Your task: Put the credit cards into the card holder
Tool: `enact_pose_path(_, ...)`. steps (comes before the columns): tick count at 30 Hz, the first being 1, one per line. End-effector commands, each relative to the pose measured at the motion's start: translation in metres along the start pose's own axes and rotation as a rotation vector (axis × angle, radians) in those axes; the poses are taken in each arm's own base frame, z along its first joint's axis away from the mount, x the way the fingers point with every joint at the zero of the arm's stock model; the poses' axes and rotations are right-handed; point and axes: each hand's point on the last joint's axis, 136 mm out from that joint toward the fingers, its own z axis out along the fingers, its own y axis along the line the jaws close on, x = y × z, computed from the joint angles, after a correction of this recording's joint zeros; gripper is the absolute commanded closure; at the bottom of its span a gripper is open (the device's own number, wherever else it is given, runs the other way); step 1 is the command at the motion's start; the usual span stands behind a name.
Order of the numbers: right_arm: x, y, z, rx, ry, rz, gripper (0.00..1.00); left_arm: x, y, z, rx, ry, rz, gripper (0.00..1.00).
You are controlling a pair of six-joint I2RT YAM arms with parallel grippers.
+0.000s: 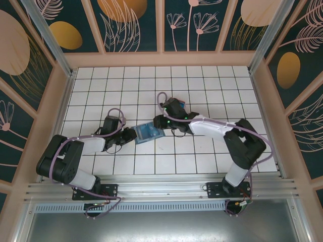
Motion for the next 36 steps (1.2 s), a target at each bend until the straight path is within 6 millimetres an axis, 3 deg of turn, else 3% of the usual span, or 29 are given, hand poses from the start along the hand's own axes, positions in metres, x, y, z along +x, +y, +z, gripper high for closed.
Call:
enact_pose_path(1,0.009,-0.036,-0.007,0.098,0.016,0.02,0.6,0.001,0.0,0.003,-0.016,0.014,0.021,0.77)
enact_pose_path(4,0.013,-0.043,0.0,0.114,0.042,0.013,0.58,0.001,-0.001,0.003,-0.012,0.016,0.023,0.77)
enact_pose_path(10,0.014,-0.036,0.012,0.097,0.057,-0.005,0.57,0.0,-0.001,0.002,-0.018,0.013,0.024,0.77)
enact_pose_path(17,0.02,-0.047,0.027,0.139,0.085,-0.02,0.57,0.0,-0.001,0.002,-0.016,0.014,0.024,0.77)
enact_pose_path(27,0.008,-0.038,0.032,0.127,0.066,-0.065,0.89,-0.001,-0.002,0.001,-0.017,0.012,0.027,0.77)
enact_pose_path(32,0.005,-0.014,0.02,0.077,0.059,-0.099,0.94,-0.003,-0.003,0.0,-0.018,0.006,0.03,0.77)
enact_pose_path(36,0.004,0.025,0.01,-0.028,0.056,-0.126,0.93,-0.004,-0.005,0.001,-0.016,0.006,0.032,0.77)
